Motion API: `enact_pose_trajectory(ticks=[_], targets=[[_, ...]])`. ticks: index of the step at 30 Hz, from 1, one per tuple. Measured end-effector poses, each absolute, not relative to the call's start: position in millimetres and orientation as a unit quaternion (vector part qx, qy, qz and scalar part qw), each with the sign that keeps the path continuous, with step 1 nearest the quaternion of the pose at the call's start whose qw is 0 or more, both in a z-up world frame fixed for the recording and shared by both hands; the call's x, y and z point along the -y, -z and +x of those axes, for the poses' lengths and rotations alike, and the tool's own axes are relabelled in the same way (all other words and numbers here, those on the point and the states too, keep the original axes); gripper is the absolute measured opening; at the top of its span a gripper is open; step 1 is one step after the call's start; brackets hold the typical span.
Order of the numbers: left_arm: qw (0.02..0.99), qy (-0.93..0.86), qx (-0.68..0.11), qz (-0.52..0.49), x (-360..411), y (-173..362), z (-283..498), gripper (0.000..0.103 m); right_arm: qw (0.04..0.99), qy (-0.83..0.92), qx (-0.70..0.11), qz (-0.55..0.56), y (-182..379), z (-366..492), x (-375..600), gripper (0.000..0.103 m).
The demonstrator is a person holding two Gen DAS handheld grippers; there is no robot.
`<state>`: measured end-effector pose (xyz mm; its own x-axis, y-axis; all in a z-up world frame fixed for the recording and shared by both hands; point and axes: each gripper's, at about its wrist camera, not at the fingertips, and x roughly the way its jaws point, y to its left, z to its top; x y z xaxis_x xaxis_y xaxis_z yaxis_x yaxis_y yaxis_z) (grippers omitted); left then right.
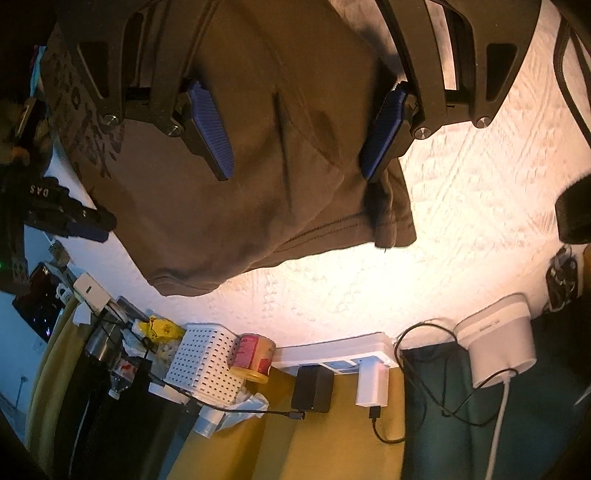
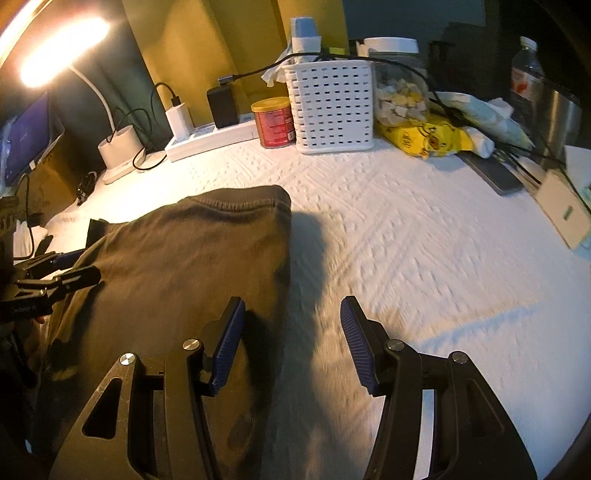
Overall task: Fold small clothes
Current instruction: 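Grasp the shirt edge with both grippers and lift it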
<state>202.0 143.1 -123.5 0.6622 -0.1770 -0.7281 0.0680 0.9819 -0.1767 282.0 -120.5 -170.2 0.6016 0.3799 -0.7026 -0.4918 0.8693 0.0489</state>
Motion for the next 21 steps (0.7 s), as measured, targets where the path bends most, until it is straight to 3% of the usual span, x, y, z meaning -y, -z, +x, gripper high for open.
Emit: enact_pose_trajectory(ticks=[11, 12, 13, 15, 17, 18, 21], targets=[[0.907, 0.085, -0.408, -0.051, -138, 124, 215, 0.069, 0.877, -0.287, -0.375, -0.083, 175, 313, 90, 0.057], [0.907, 0.092, -0.409, -0.044, -135, 124, 215, 0.056, 0.874, -0.293, -0.375, -0.094, 175, 314, 85, 0.058], [0.907, 0.092, -0.41, -0.034, -131, 124, 215, 0.049, 0.873, -0.294, -0.373, -0.105, 175, 314, 81, 0.058], [0.907, 0.087, -0.412, -0.022, -128, 124, 215, 0.046, 0.871, -0.299, -0.371, -0.119, 177, 313, 72, 0.058], [0.907, 0.087, -0.411, -0.026, -130, 124, 215, 0.033, 0.871, -0.299, -0.367, -0.133, 178, 310, 63, 0.058], [0.906, 0.093, -0.412, -0.032, -131, 125, 215, 0.024, 0.869, -0.303, -0.366, -0.136, 179, 309, 61, 0.055], [0.905, 0.101, -0.413, -0.034, -130, 125, 216, 0.018, 0.864, -0.32, -0.365, -0.137, 179, 307, 59, 0.034]])
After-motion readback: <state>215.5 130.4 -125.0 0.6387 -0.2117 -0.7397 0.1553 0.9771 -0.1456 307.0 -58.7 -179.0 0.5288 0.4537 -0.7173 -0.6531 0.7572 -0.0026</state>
